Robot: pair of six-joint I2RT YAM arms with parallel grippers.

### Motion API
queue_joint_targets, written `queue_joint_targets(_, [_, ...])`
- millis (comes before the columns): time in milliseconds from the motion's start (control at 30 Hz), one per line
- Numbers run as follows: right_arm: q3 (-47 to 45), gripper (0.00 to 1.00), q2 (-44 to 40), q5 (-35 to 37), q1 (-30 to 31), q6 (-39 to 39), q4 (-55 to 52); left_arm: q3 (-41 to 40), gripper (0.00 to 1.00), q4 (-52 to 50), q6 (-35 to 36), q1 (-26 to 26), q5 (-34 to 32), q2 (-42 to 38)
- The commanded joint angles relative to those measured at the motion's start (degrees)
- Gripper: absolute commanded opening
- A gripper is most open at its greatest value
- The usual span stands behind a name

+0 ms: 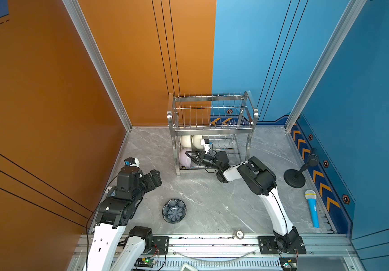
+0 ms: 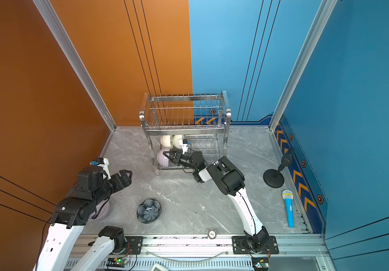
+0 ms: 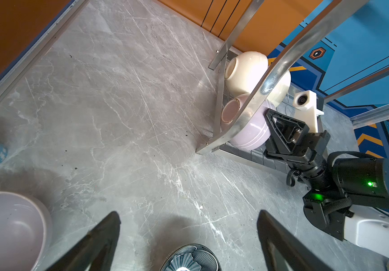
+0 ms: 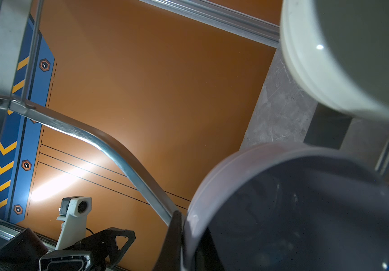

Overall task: Load bowls into a dish rack
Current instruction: Place the bowl in the dish rack.

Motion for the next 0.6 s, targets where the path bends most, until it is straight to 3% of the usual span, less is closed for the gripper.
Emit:
queue_joint_targets(0, [-2.0, 0.05, 0.2, 0.4, -1.3, -0.2, 0.2, 0.7, 0.92, 0.3, 0.1, 0.5, 1.1, -0.4])
queue_joint_targets(567, [-1.4, 0.11, -1.2, 0.7, -1.7, -2.1, -5.8, 1.4, 0.92, 0.3, 0.3, 1.0, 1.4, 0.7])
